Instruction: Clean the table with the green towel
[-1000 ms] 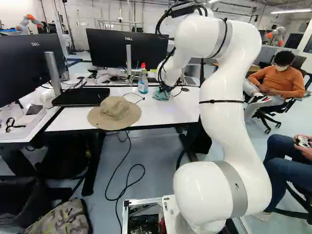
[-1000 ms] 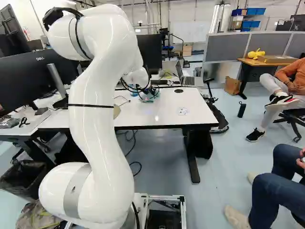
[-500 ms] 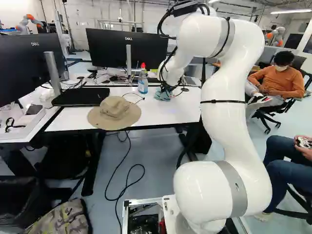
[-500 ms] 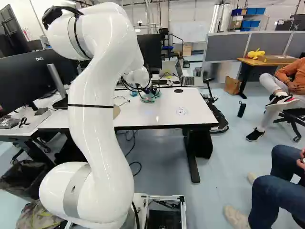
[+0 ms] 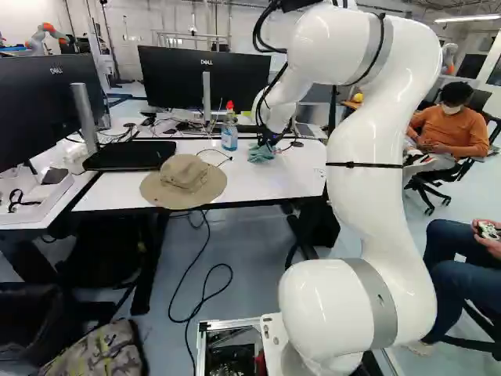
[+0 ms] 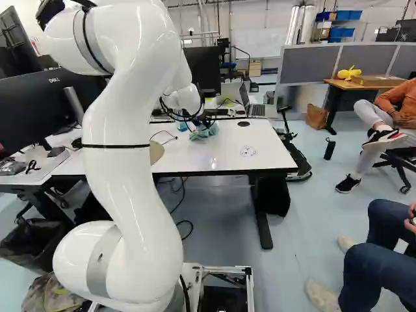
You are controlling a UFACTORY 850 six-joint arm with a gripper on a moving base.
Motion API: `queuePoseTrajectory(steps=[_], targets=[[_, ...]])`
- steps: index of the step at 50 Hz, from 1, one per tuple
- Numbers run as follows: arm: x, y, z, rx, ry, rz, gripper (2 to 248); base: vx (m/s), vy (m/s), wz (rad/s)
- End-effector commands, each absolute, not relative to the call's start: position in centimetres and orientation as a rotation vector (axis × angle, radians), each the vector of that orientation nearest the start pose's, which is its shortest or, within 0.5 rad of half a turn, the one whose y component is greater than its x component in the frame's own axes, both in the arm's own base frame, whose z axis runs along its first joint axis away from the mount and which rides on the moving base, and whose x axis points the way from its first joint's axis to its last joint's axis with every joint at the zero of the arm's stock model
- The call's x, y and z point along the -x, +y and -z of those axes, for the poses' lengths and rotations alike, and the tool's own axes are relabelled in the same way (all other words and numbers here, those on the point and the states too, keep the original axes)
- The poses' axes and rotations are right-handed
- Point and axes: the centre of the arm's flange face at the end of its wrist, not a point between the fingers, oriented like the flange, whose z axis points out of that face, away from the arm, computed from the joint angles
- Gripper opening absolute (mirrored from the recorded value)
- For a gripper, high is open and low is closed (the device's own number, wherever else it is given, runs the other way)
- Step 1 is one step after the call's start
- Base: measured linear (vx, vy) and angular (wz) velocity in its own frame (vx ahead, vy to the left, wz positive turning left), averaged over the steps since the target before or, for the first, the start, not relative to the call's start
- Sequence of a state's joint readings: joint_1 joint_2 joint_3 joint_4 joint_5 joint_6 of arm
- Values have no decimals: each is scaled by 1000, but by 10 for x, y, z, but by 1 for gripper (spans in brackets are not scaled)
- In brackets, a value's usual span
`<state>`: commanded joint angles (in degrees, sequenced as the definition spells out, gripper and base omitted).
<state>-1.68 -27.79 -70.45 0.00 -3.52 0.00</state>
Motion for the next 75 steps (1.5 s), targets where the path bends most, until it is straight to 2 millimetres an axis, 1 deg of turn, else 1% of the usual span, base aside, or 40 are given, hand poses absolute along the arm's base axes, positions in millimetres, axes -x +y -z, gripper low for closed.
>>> queuePoseTrajectory(steps=[19, 29, 32, 47, 52, 59, 75], targets=[[-599, 3, -447, 3012, -8, 887, 53, 0, 0, 0], [-578, 11, -457, 3032, -29, 804, 53, 0, 0, 0], [-574, 12, -460, 3036, -31, 788, 53, 0, 0, 0], [-574, 12, -459, 3037, -31, 785, 53, 0, 0, 0], [-578, 9, -460, 3033, -23, 804, 53, 0, 0, 0], [-590, 1, -462, 3012, 3, 888, 53, 0, 0, 0], [-624, -18, -468, 2943, 57, 1116, 53, 0, 0, 0]])
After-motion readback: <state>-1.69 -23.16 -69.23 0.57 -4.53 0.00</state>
